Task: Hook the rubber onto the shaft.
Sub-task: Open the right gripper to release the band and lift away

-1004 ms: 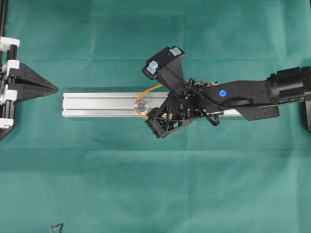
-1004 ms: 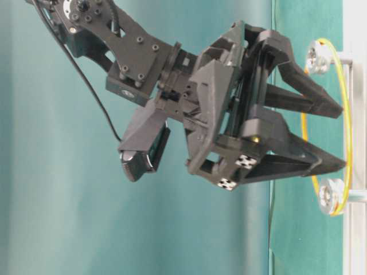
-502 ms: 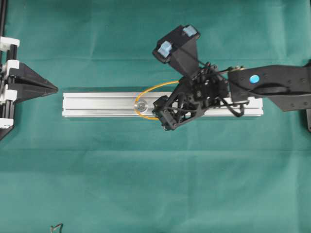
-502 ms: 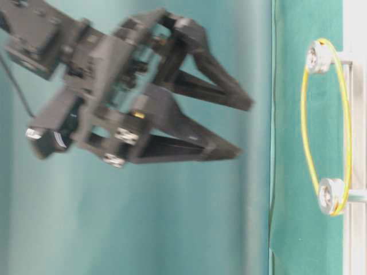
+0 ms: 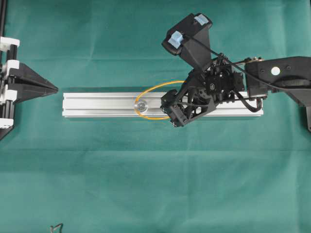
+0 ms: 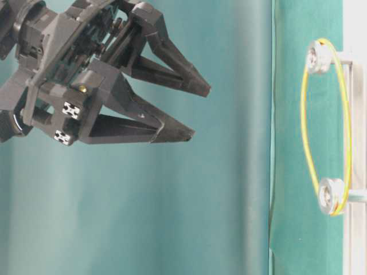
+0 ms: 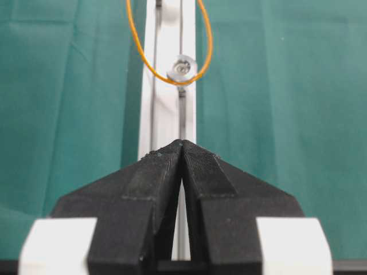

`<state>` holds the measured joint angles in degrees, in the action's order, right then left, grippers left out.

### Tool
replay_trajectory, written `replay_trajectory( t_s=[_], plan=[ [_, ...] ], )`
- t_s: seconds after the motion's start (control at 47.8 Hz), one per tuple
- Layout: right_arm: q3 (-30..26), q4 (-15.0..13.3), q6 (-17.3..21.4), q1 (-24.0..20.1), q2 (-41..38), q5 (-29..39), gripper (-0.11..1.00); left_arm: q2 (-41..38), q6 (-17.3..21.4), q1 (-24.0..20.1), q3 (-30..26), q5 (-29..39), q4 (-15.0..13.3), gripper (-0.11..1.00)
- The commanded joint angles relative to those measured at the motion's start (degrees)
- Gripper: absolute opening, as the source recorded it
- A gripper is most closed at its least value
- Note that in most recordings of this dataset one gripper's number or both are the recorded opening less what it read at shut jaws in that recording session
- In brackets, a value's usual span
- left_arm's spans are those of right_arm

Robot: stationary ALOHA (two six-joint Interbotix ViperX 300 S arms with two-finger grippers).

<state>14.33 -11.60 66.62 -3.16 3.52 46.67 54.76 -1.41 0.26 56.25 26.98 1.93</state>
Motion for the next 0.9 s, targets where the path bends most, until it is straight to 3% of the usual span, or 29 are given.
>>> replay_trajectory(
  t_s=[0.0,0.126,0.377,0.481,0.607,0.879],
  plan=[
    [-1.32,-0.18,-1.05,0.0,1.58,-0.09,0.92,-0.35,0.0,0.0,-1.93,-0.26,0.18,0.0],
    [-1.32,-0.18,-6.42,-0.09,1.67,0.09,0.92,-0.35,-0.09,0.0,-2.02,-0.35,0.18,0.0],
    [-1.23,-0.18,-23.99,0.0,1.76,0.53,0.92,-0.35,-0.18,0.0,-2.02,-0.26,0.18,0.0],
    [-1.23,-0.09,-29.53,0.0,1.67,1.32,0.92,-0.26,-0.18,0.0,-2.02,-0.26,0.18,0.0],
    [-1.23,-0.09,-32.43,0.0,1.76,1.85,0.92,-0.18,-0.18,0.0,-2.02,-0.26,0.18,0.0],
    [-0.7,-0.18,-33.31,0.0,4.48,1.85,0.91,-0.18,-0.18,0.0,-1.93,-0.26,0.18,0.0]
  ],
)
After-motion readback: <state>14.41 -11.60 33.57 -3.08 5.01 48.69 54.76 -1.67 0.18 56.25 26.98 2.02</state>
